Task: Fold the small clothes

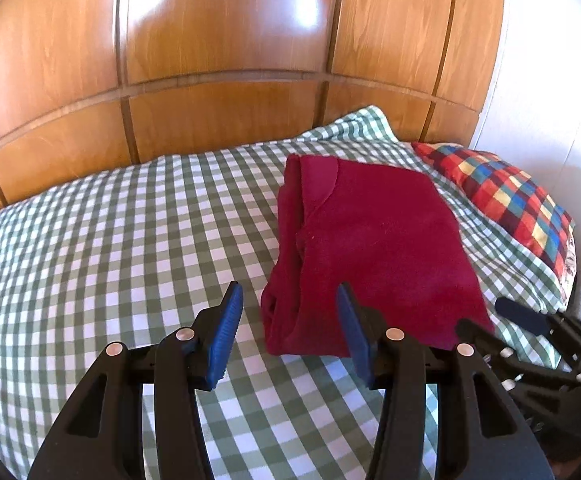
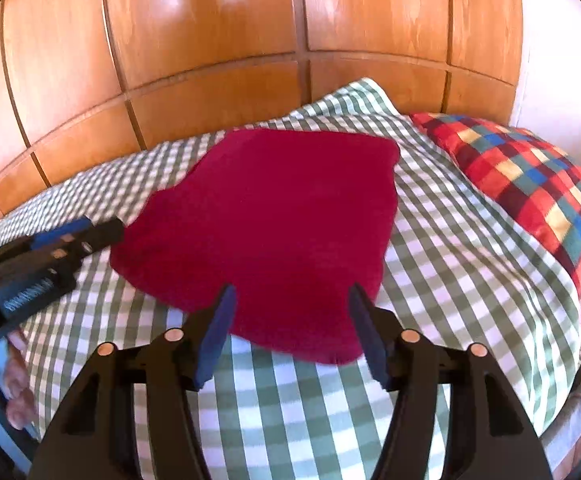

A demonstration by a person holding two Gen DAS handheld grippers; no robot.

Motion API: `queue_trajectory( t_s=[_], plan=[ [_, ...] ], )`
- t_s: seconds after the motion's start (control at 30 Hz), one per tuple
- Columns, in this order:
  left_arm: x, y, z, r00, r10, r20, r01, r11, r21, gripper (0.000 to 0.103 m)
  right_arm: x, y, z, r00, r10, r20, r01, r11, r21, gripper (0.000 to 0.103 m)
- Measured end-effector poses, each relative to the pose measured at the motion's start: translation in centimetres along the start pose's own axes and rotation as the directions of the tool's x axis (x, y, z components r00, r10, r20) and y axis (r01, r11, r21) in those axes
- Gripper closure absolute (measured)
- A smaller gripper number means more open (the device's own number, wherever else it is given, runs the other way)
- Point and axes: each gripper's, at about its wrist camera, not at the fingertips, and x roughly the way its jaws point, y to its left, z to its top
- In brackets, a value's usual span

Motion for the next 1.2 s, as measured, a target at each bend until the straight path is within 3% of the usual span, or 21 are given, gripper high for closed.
queue_trajectory(
  t_s=[0.1, 0.2, 0.27, 0.37, 0.53, 0.73, 0.9, 1.2],
  plan=[
    [-1.3, -0.1, -0.3, 0.999, 0.02, 0.028, -0.02, 1.0, 0.006, 0.043, 0.2, 0.2, -0.9, 0.999, -0.034, -0.033, 0.035, 0.999, 0.013, 0.032],
    [-2.4, 0.0, -0.6, 0.998, 0.033, 0.046, -0.033, 0.999, 0.002, 0.042, 0.2, 0.1, -1.8, 0.996, -0.057, -0.063, 0.06, 0.997, 0.052, 0.027],
    [-3.0, 0.1, -0.9, 0.998, 0.042, 0.047, -0.041, 0.999, -0.004, 0.034, -0.4, 0.2, -2.3, 0.996, -0.072, -0.051, 0.076, 0.995, 0.068, 0.024],
    [-3.9, 0.5, -1.6, 0.997, 0.052, 0.052, -0.051, 0.999, -0.015, 0.033, -1.5, 0.4, -2.5, 0.995, -0.095, -0.025, 0.096, 0.992, 0.082, 0.016],
    [-4.7, 0.8, -3.0, 0.995, 0.089, 0.045, -0.088, 0.996, -0.014, 0.02, -3.9, 0.9, -1.9, 0.987, -0.155, 0.037, 0.15, 0.982, 0.115, 0.003],
    [-6.5, 1.7, -4.5, 0.989, 0.131, 0.072, -0.129, 0.991, -0.034, 0.004, -7.0, 2.1, -0.9, 0.967, -0.221, 0.125, 0.199, 0.966, 0.167, 0.002],
    [-7.6, 2.1, -4.9, 0.985, 0.143, 0.091, -0.139, 0.989, -0.05, 0.004, -8.1, 3.3, -0.9, 0.947, -0.267, 0.18, 0.246, 0.96, 0.131, 0.002],
    [-9.0, 2.4, -4.7, 0.978, 0.153, 0.14, -0.143, 0.987, -0.078, 0.004, -8.4, 3.6, -1.5, 0.95, -0.25, 0.189, 0.228, 0.965, 0.13, 0.002]
  ],
)
